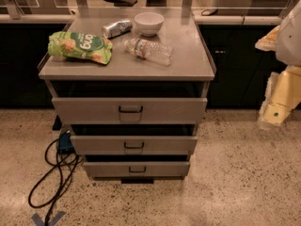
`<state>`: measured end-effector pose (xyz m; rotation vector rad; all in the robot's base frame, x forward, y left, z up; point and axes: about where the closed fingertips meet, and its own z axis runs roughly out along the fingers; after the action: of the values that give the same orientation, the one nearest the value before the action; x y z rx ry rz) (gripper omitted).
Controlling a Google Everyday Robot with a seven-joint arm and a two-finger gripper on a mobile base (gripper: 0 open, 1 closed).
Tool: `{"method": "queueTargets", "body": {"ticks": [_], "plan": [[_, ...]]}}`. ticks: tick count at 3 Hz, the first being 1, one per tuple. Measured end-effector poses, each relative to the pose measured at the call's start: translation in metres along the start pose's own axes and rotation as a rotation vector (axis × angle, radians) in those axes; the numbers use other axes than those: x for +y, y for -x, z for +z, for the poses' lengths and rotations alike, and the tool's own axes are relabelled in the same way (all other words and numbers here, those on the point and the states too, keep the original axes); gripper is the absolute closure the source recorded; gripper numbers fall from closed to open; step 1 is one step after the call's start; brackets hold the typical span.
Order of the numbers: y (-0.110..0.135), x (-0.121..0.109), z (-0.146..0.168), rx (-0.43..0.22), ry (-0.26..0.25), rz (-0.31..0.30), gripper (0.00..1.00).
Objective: Open middle drawer
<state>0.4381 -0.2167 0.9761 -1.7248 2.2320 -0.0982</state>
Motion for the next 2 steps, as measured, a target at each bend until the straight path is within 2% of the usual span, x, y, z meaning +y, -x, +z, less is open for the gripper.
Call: {"method": "queueTargets", "body": {"ticks": [2], "plan": [[0.0014, -0.0035, 0.0052, -0.008, 0.016, -0.001, 0.00]]}}
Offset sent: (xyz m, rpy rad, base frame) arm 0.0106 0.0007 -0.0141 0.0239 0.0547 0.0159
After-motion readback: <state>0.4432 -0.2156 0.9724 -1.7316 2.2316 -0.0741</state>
